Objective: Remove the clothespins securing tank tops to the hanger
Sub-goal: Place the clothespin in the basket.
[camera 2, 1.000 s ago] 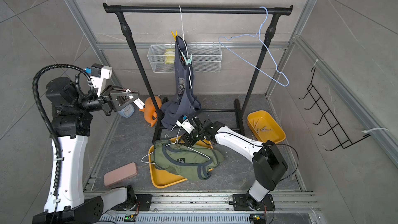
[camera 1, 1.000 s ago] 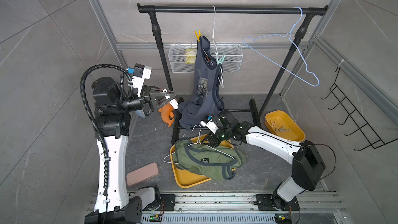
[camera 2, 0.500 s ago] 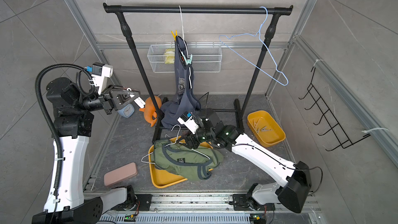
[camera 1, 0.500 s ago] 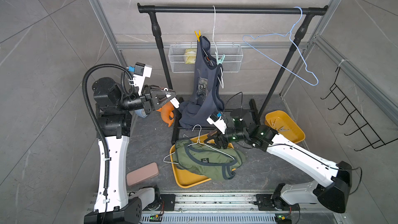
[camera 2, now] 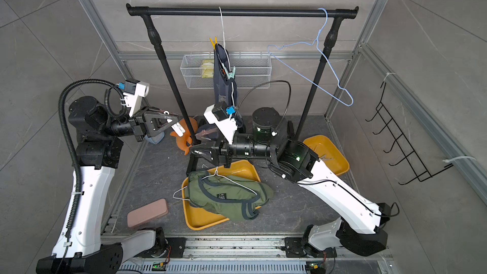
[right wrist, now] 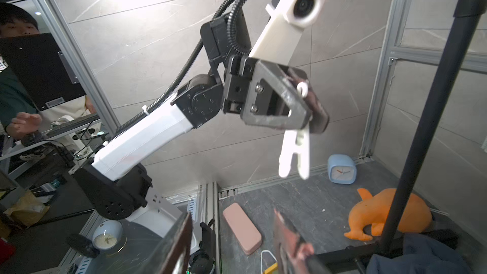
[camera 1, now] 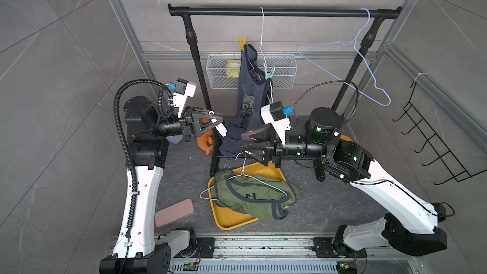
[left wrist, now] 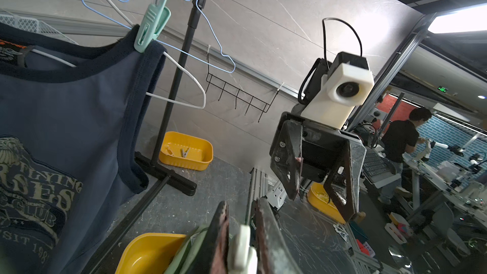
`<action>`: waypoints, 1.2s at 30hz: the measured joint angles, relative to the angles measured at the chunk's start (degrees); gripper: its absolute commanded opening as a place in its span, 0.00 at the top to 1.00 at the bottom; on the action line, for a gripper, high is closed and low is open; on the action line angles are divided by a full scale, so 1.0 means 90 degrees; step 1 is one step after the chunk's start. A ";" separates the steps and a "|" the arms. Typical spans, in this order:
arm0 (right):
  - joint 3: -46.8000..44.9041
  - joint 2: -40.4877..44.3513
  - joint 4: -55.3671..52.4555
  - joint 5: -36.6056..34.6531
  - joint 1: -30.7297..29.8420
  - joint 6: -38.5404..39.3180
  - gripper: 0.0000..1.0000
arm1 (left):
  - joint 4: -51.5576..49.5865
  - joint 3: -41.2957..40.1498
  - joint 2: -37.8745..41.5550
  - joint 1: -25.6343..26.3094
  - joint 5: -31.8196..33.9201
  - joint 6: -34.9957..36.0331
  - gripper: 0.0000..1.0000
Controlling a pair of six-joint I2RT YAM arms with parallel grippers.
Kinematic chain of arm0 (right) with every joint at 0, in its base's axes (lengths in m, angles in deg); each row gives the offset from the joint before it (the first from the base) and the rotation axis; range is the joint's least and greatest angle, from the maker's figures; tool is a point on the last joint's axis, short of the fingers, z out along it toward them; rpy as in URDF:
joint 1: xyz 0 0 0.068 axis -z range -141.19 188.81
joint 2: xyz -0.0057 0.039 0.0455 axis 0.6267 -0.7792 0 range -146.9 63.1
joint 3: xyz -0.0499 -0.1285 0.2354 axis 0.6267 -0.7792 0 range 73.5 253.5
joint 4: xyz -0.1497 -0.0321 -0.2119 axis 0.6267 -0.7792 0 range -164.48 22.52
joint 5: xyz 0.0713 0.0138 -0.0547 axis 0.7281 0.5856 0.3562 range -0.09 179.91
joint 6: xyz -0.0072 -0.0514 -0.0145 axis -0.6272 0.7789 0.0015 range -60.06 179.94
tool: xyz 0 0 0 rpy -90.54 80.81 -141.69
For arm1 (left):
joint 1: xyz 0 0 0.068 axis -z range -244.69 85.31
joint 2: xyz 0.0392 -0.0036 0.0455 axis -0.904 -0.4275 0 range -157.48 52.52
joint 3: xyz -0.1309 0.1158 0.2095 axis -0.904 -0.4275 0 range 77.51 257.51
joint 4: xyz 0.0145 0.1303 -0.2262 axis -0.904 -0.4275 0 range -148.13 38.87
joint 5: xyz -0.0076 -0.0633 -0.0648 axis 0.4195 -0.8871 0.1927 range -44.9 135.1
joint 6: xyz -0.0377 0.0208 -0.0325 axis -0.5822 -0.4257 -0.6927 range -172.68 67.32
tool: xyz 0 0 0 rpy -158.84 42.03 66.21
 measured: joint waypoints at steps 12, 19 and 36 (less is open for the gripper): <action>0.0391 -0.0833 0.0085 -0.0539 -0.0015 -0.0141 0.47 | 0.0114 0.0214 0.0005 0.0248 -0.0333 -0.0010 1.00; 0.0610 -0.0950 0.0095 -0.0580 -0.0041 -0.0189 0.52 | 0.0112 0.0214 0.0005 0.0325 -0.0330 0.0000 1.00; 0.0704 -0.1071 0.0092 -0.0631 -0.0083 -0.0209 0.95 | 0.0114 0.0214 -0.0087 0.0432 -0.0124 0.0012 0.83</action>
